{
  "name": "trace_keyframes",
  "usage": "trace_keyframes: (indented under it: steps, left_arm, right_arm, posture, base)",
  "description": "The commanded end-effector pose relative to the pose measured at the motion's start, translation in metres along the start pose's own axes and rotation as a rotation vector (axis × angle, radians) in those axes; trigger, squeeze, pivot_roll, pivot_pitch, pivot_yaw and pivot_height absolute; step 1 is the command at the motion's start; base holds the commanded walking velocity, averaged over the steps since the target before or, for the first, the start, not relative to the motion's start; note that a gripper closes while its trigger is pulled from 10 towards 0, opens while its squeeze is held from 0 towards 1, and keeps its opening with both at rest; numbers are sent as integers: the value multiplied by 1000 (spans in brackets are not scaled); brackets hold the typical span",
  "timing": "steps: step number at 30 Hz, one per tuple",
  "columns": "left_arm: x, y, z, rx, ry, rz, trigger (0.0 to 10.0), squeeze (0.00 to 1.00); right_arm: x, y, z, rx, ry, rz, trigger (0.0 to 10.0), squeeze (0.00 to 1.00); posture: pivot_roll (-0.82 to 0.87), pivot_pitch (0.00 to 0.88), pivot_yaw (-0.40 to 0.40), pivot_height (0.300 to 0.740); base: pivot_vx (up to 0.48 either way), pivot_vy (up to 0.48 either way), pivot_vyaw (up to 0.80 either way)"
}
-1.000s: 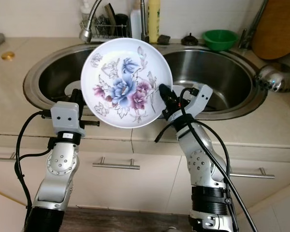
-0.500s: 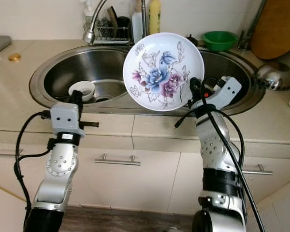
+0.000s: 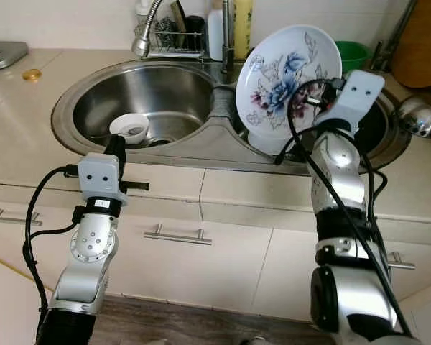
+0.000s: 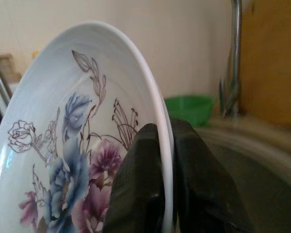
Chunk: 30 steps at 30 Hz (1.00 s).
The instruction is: Kitchen organization
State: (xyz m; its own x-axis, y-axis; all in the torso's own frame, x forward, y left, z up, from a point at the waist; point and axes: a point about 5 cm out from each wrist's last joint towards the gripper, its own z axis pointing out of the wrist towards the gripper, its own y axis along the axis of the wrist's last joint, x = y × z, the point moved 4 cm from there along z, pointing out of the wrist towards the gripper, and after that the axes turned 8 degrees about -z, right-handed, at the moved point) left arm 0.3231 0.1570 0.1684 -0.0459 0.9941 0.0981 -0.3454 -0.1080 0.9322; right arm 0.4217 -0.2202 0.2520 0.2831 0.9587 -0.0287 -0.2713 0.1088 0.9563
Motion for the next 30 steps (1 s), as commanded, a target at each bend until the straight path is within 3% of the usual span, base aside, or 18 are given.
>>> trace_keyframes:
  steps: [1, 6, 8, 10, 18, 23, 24, 25, 30]
  left_arm:
    - [1, 1, 0, -1, 1, -2, 10000, 0]
    - [0, 0, 0, 1, 0, -4, 10000, 0]
    - [0, 0, 0, 2, 0, -4, 10000, 0]
    - [0, -1, -1, 6, 0, -4, 10000, 0]
    - [-2, -2, -1, 17, -11, -6, 10000, 0]
    - [-2, -4, -1, 22, -12, -4, 10000, 0]
    - [-3, -4, -2, 24, -14, -4, 10000, 0]
    - [-3, -4, -2, 25, -15, -5, 10000, 0]
    - [-3, -5, -2, 29, -17, -7, 10000, 0]
  right_arm:
    - [1, 19, 7, -84, -15, -87, 10000, 0]
    - [7, 8, 9, -68, 4, -289, 10000, 0]
    - [8, 6, 8, -75, 7, -318, 10000, 0]
    - [16, -6, 5, -51, 57, -434, 10000, 0]
    - [25, -38, -1, 54, 158, -517, 10000, 0]
    - [22, -47, -3, 99, 162, -512, 10000, 12]
    - [22, -50, -4, 110, 169, -501, 10000, 278]
    - [23, -51, -5, 112, 173, -485, 10000, 1000]
    - [24, -59, -8, 145, 183, -435, 10000, 1000]
  posture:
    - [32, 10, 5, 740]
    - [33, 13, 0, 740]
    - [33, 13, 0, 740]
    - [31, 14, 2, 740]
    - [27, 17, 3, 740]
    - [27, 17, 3, 740]
    - [28, 19, 3, 740]
    - [27, 18, 3, 740]
    - [28, 17, 5, 740]
  base:
    - [0, 0, 0]
    - [0, 0, 0]
    - [0, 0, 0]
    - [0, 0, 0]
    - [0, 0, 0]
    - [0, 0, 0]
    - [0, 0, 0]
    - [0, 0, 0]
    - [0, 0, 0]
